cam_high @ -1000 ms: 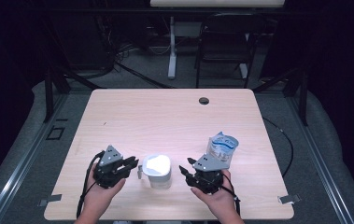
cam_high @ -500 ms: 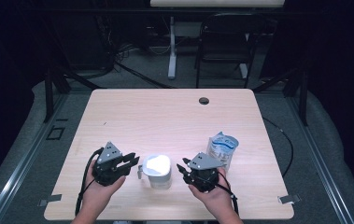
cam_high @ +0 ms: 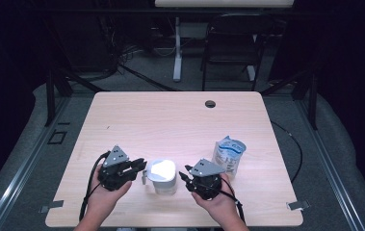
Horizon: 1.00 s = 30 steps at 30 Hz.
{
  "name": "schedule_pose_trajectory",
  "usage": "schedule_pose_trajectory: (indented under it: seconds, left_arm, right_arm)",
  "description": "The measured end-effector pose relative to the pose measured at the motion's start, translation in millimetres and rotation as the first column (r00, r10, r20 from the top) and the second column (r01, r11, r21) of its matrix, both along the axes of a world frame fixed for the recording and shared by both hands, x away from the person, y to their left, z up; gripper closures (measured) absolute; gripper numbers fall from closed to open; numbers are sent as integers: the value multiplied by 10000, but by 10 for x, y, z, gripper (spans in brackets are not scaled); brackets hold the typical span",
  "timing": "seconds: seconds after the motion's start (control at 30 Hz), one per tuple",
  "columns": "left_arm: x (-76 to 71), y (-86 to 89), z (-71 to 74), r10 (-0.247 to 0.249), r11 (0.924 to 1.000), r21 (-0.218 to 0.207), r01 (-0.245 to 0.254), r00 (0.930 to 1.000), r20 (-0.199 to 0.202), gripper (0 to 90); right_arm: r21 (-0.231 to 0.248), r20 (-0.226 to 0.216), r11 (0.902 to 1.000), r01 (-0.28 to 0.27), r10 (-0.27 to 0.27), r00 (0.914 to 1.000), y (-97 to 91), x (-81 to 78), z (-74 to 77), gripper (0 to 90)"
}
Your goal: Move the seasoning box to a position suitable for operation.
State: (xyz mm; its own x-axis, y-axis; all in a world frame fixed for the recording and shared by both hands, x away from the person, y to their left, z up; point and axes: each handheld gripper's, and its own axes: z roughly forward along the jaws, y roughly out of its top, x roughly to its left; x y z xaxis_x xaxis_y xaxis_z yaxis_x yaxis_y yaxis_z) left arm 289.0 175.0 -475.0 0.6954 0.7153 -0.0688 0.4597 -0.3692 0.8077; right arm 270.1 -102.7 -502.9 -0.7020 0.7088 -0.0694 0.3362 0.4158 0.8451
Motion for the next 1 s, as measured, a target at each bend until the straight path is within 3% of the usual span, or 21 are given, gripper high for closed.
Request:
schedule_pose_trajectory:
  seconds: [0.17, 0.57, 1.0]
  left_arm:
    - [7, -27, -12, -210, 9998, 35, 210, 9997, -117, 900]
    - [17, -103, -38, -424, 9987, 269, 428, 9990, -148, 900]
    - [28, -110, -57, -395, 9986, 339, 399, 9992, -117, 900]
  right_arm:
    - [-90, -106, 9996, -262, 261, 9996, 18, -6, -15, 784]
    - [-132, -132, 9998, -176, 174, 9998, 8, -6, -45, 896]
    - [-148, -196, 9998, -156, 153, 9997, 9, -7, -61, 900]
